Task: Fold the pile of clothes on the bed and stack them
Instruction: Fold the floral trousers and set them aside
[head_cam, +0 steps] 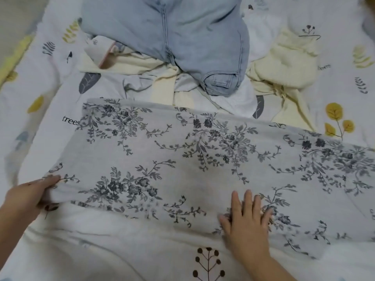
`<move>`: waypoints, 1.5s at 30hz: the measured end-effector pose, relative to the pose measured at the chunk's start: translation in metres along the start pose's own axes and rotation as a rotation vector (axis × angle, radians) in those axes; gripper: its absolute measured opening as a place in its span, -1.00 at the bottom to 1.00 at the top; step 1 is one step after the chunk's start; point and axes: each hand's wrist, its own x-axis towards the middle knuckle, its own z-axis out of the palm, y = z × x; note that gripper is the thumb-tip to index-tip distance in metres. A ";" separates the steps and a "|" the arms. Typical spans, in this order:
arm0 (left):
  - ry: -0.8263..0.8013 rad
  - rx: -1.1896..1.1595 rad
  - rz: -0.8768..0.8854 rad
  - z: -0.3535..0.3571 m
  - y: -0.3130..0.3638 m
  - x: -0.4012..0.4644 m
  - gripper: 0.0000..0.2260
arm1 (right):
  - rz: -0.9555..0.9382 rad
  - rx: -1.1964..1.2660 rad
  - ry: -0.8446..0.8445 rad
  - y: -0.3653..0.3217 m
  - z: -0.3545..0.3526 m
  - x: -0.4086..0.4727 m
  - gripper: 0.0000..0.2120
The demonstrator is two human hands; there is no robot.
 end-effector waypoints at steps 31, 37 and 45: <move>-0.242 0.592 1.226 0.147 0.028 -0.209 -0.64 | -0.215 1.243 0.127 -0.042 -0.117 0.069 -0.51; -0.397 0.644 0.751 0.177 0.017 -0.183 -0.55 | 0.056 1.217 0.263 0.048 -0.108 0.055 -0.67; -0.398 0.375 0.399 0.209 0.015 -0.183 -0.49 | 0.149 1.060 0.196 0.073 -0.080 0.065 -0.89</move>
